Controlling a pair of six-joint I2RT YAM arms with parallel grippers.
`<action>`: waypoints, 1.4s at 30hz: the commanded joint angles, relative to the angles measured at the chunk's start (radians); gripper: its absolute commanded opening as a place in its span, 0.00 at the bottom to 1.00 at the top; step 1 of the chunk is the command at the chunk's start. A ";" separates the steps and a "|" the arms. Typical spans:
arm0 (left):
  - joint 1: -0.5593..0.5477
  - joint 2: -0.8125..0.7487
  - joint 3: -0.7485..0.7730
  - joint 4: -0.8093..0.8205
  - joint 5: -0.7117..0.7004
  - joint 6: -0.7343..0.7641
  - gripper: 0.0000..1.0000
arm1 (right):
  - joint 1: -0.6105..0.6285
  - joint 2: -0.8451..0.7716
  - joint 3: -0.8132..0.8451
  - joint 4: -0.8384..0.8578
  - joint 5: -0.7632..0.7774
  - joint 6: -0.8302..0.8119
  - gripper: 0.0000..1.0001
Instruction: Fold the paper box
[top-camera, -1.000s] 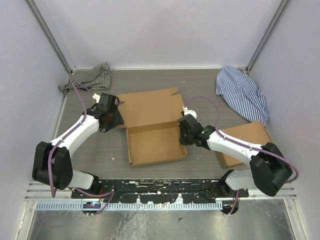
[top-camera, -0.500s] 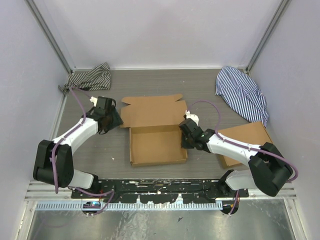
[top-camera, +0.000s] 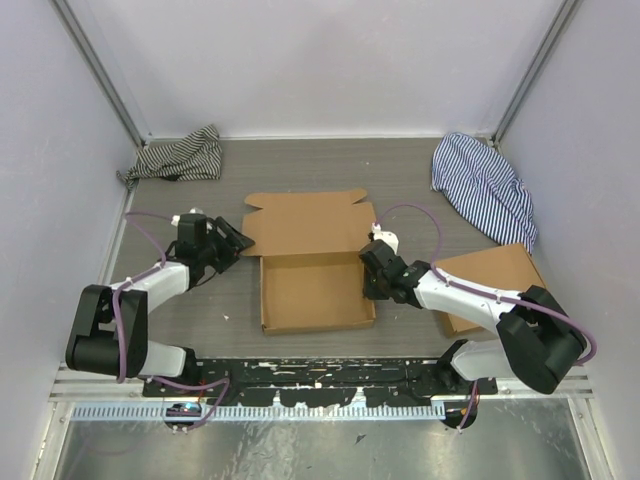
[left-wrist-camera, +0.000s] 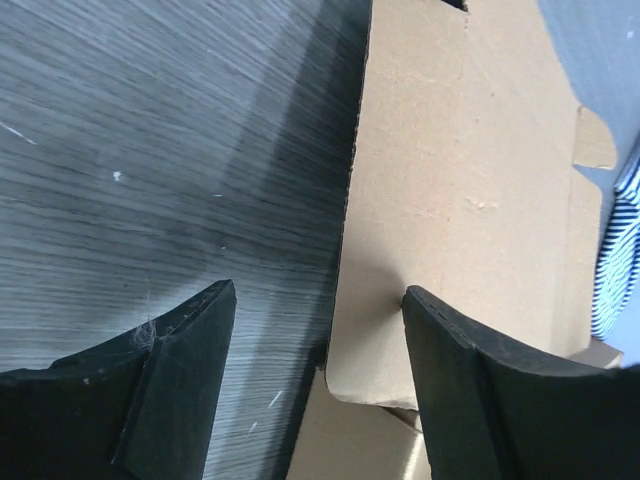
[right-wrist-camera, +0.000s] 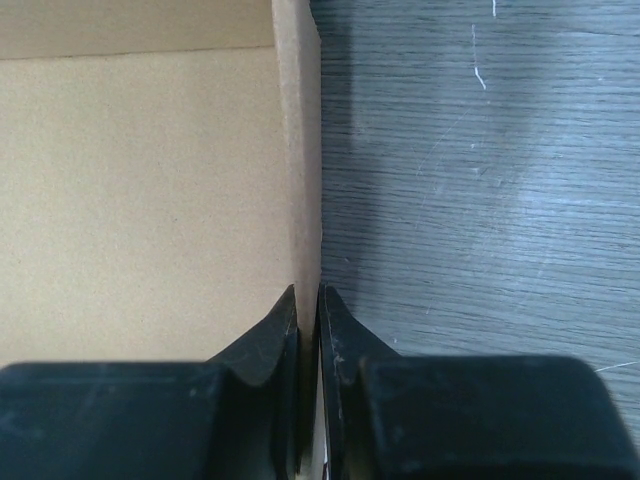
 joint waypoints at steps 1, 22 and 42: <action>0.006 -0.054 -0.030 0.124 0.044 -0.053 0.74 | 0.009 -0.037 0.015 0.058 0.005 0.019 0.15; 0.007 -0.011 0.104 0.001 0.040 0.062 0.29 | 0.079 0.043 0.053 0.037 0.097 0.019 0.12; -0.213 0.189 0.512 -0.554 -0.300 0.362 0.18 | 0.155 0.139 0.140 -0.004 0.193 0.060 0.13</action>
